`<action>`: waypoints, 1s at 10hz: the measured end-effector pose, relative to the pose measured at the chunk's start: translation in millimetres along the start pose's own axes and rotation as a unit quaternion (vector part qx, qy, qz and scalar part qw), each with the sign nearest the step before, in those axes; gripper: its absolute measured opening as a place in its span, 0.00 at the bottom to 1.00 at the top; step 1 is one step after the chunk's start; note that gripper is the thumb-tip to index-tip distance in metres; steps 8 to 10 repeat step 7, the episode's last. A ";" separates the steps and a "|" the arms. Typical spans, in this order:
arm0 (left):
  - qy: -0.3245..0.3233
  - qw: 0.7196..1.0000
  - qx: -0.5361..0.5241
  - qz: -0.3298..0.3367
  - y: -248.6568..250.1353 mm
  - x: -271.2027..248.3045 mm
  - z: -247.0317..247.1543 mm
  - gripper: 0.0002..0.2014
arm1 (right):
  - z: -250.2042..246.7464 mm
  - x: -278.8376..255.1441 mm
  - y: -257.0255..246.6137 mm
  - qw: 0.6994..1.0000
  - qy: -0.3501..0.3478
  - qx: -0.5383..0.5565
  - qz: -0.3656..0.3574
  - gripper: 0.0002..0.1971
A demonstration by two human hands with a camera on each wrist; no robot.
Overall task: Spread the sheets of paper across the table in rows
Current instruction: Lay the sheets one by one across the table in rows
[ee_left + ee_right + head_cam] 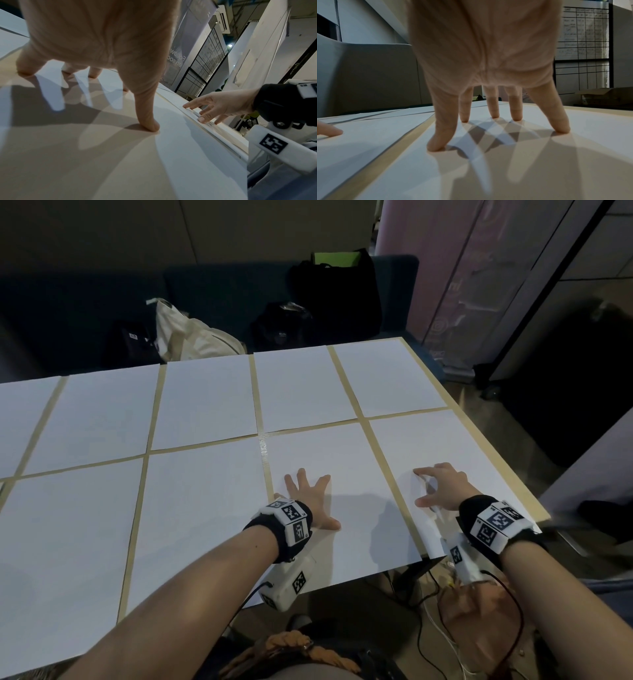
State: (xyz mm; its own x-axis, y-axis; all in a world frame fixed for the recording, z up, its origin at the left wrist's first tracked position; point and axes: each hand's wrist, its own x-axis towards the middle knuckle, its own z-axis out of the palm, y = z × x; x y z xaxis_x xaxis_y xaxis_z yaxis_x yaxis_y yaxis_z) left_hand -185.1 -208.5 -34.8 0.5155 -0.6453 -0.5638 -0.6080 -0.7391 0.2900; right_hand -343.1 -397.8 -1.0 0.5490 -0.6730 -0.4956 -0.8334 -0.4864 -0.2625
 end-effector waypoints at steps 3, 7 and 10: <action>-0.003 1.000 -0.009 0.005 -1.4 0.9 0.5 0.51 | -0.5 -0.8 -0.8 1.000 -0.003 -0.005 0.000 0.34; 0.022 0.999 -0.038 0.004 -1.7 1.6 -0.1 0.48 | -0.2 3.4 -0.5 1.000 0.017 0.015 -0.012 0.35; 0.022 0.999 -0.038 0.004 -1.7 1.6 -0.1 0.48 | -0.2 3.4 -0.5 1.000 0.017 0.015 -0.012 0.35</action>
